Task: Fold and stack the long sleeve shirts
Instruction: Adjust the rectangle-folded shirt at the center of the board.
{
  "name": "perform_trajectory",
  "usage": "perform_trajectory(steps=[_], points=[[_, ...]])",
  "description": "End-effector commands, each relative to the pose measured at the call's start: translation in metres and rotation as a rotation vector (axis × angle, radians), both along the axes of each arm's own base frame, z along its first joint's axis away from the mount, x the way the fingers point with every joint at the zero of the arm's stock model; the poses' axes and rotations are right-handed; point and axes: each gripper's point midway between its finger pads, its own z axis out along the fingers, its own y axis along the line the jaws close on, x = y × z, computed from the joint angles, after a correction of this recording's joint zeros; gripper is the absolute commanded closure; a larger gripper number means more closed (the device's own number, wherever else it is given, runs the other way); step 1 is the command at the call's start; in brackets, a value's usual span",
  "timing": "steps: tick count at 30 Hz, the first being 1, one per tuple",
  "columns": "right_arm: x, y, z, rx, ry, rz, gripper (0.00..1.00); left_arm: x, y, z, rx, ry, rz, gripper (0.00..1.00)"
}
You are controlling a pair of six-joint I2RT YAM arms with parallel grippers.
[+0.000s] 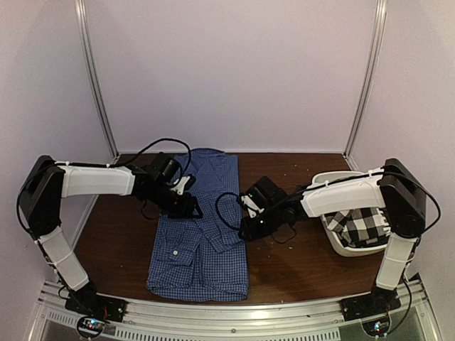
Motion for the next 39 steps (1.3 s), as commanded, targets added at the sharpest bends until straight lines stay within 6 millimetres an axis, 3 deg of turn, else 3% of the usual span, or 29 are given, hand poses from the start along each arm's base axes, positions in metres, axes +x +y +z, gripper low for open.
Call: perform_trajectory(steps=[1,13,24,39], points=[[-0.005,0.006,-0.005,0.013,0.023,0.002,0.69,0.005,-0.003,0.012,-0.044,-0.042,-0.009,0.47],[-0.011,0.006,-0.014,-0.010,0.048,0.010,0.74,0.004,0.001,0.014,-0.045,-0.055,-0.007,0.47],[-0.021,0.014,-0.012,-0.026,0.057,0.037,1.00,0.001,0.004,0.014,-0.053,-0.060,-0.005,0.47],[-0.060,0.020,-0.004,-0.036,0.108,0.100,1.00,-0.003,0.008,0.013,-0.068,-0.061,-0.008,0.47]])
